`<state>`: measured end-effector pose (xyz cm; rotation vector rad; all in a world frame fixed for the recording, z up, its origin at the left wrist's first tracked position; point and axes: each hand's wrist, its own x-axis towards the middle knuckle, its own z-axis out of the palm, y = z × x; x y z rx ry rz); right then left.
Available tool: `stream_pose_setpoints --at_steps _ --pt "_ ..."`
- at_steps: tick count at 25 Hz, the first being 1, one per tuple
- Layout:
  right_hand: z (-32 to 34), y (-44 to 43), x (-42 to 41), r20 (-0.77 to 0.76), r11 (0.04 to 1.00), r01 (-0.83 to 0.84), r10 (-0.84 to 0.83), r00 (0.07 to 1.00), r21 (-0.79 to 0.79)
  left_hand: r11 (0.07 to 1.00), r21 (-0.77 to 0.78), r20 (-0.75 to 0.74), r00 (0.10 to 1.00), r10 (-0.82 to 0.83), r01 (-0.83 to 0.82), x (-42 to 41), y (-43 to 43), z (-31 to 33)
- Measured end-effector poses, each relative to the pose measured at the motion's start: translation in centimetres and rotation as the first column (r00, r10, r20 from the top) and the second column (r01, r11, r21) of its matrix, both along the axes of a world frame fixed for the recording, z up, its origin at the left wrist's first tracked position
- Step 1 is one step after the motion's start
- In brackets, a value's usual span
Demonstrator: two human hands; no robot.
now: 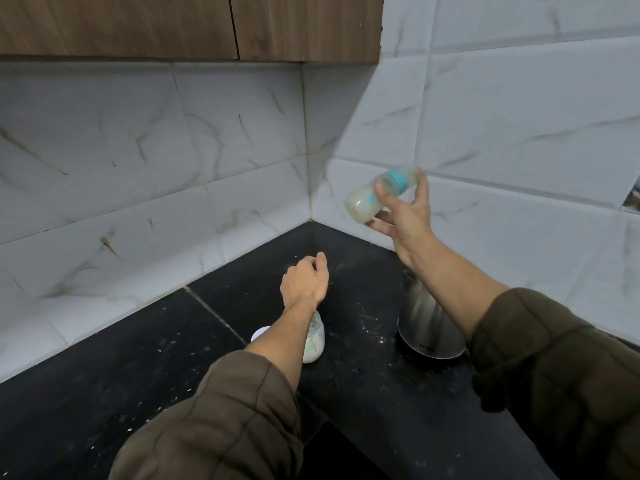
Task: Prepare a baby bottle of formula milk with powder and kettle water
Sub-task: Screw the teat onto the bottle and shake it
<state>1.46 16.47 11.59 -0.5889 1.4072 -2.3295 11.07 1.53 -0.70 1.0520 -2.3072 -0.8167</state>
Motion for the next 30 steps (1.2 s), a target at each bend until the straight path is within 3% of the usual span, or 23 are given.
stream_pose_setpoints --at_steps 2,4,6,7,11,13,16,18,21,24,26,28,30 --pt "0.2 -0.1 -0.7 0.098 0.997 -0.003 0.01 0.995 -0.081 1.0 -0.009 0.006 1.0 0.008 -0.008 0.1 0.0 0.0" --pt "0.0 0.1 -0.1 0.019 0.981 -0.174 0.173 0.985 0.085 1.0 -0.007 0.023 1.0 0.002 -0.002 -0.1 -0.1 0.2" --pt "-0.8 0.4 0.9 -0.102 0.899 -0.318 0.362 0.927 0.303 1.0 -0.003 0.042 0.999 -0.007 0.007 -0.3 0.0 0.4" --pt "-1.1 0.5 1.1 -0.119 0.883 -0.339 0.394 0.911 0.323 1.0 -0.007 0.047 0.999 -0.013 0.013 -0.4 0.1 0.5" --pt "-0.6 0.1 -0.1 0.079 0.992 -0.123 0.125 0.989 -0.024 0.999 -0.039 0.055 0.998 -0.029 0.031 -0.4 0.1 0.3" --pt "-0.3 -0.1 -0.8 0.12 0.99 -0.124 0.131 0.984 -0.065 0.997 -0.065 0.076 0.996 -0.036 0.041 -0.4 0.2 0.4" --pt "-0.2 0.8 0.6 -0.038 0.9 -0.381 0.398 0.917 0.213 0.995 -0.08 0.111 0.993 -0.049 0.058 -0.4 0.4 0.7" --pt "-0.7 1.3 1.1 -0.097 0.836 -0.449 0.499 0.861 0.314 0.995 -0.075 0.12 0.991 -0.059 0.069 -0.5 0.7 0.7" --pt "-0.7 1.3 0.4 -0.004 0.962 -0.262 0.263 0.965 0.074 0.99 -0.112 0.101 0.992 -0.073 0.084 -0.5 0.6 0.2" --pt "-0.8 1.0 -1.1 0.12 0.989 -0.114 0.124 0.985 -0.091 0.989 -0.126 0.092 0.993 -0.07 0.082 -0.4 0.8 -0.1" --pt "-0.7 1.7 -0.6 0.058 0.967 -0.251 0.249 0.967 0.035 0.988 -0.127 0.098 0.992 -0.08 0.092 -0.6 1.0 -0.2" --pt "-0.9 2.4 0.3 -0.082 0.871 -0.416 0.45 0.889 0.262 0.986 -0.133 0.119 0.989 -0.084 0.099 -0.8 1.2 0.0" --pt "-1.1 2.6 0.5 -0.116 0.859 -0.435 0.477 0.871 0.27 0.985 -0.133 0.125 0.988 -0.089 0.106 -0.8 1.2 0.2"
